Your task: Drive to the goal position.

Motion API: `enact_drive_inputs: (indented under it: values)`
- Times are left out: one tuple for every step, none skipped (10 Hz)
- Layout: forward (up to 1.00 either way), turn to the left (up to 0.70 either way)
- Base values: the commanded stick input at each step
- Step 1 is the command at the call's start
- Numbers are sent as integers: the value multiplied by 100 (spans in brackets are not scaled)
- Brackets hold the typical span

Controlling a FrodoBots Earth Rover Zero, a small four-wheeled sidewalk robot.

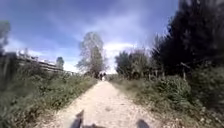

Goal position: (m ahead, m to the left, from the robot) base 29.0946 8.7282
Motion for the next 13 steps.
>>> enact_drive_inputs:
  values:
    - [70, 0]
    - [70, 0]
    - [70, 0]
    - [70, 0]
    - [70, 0]
    - [70, 0]
    - [70, 0]
    - [70, 0]
    - [70, 0]
    - [70, 0]
    - [70, 0]
    - [70, 0]
    - [70, 0]
